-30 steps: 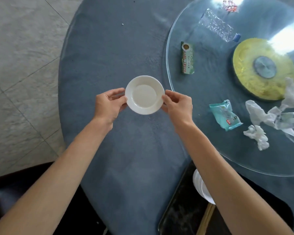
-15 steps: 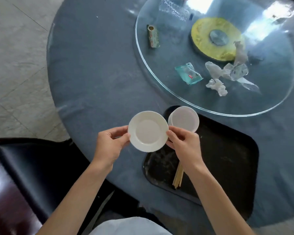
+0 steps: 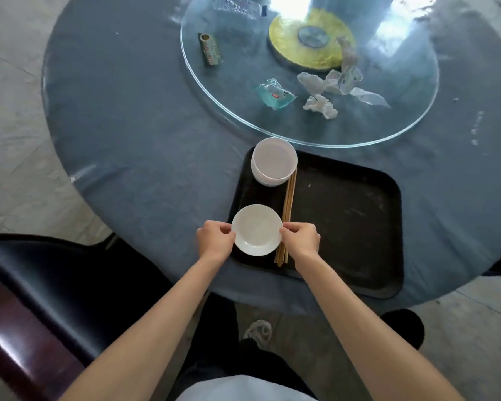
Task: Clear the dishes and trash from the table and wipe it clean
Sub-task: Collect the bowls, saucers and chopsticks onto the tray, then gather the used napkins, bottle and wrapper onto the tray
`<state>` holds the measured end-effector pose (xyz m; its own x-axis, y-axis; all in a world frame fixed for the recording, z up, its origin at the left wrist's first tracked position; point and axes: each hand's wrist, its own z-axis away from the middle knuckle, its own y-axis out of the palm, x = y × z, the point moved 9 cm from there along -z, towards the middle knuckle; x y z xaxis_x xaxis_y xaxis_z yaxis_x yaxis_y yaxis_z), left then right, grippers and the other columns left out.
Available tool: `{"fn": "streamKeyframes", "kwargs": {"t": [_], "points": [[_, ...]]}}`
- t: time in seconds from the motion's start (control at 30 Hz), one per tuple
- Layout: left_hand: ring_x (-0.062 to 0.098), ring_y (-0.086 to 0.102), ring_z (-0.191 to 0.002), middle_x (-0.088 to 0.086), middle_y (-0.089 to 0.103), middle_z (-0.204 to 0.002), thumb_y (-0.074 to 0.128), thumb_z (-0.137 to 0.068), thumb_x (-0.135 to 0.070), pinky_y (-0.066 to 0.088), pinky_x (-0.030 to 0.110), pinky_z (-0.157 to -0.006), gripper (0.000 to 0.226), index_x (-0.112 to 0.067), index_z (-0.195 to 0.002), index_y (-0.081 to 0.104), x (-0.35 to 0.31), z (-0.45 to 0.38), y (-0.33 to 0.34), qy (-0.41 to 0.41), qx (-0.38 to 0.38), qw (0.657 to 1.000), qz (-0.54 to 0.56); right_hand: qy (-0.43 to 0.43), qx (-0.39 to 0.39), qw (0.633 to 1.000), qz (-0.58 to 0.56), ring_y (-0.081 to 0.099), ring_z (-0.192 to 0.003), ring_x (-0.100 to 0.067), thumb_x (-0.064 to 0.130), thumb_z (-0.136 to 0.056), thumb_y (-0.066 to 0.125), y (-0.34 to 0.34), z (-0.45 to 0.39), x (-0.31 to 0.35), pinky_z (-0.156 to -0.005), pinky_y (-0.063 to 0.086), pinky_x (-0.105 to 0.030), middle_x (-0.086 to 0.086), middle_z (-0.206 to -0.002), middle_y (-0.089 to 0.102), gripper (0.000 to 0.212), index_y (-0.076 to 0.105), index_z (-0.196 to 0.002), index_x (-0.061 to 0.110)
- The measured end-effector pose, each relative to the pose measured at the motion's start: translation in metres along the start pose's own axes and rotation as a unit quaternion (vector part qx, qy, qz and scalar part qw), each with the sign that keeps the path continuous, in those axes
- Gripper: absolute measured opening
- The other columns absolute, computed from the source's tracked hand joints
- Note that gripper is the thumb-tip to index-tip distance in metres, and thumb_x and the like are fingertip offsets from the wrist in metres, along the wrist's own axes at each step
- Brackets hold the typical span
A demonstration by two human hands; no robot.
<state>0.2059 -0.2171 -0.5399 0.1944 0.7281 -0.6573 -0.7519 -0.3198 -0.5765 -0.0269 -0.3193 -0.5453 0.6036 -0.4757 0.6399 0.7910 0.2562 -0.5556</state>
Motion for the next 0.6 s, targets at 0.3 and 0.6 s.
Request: {"fn": "streamKeyframes", "kwargs": {"t": [0.3, 0.6], "points": [[0.026, 0.064, -0.076, 0.010, 0.075, -0.076, 0.059, -0.084, -0.005, 0.056, 0.036, -0.071, 0.024, -0.015, -0.078, 0.081, -0.004, 0.009, 0.009, 0.010, -0.014, 0.999, -0.033, -0.006, -0.031, 0.998, 0.059, 0.070, -0.109, -0.027, 0.018, -0.097, 0.070, 0.003, -0.008, 0.000, -0.096, 0.059, -0.041, -0.008, -0.117, 0.076, 0.020, 0.079, -0.115, 0.015], [0.016, 0.044, -0.054, -0.003, 0.047, -0.050, 0.057, -0.085, -0.014, 0.042, 0.034, -0.063, 0.026, -0.020, -0.060, 0.062, -0.034, 0.022, -0.001, 0.081, -0.018, 0.995, -0.056, -0.061, 0.019, 0.997, 0.041, 0.070, -0.108, -0.023, 0.015, -0.096, 0.065, -0.018, -0.004, 0.011, -0.094, 0.059, -0.038, -0.004, -0.116, 0.076, 0.023, 0.079, -0.114, 0.016]]}}
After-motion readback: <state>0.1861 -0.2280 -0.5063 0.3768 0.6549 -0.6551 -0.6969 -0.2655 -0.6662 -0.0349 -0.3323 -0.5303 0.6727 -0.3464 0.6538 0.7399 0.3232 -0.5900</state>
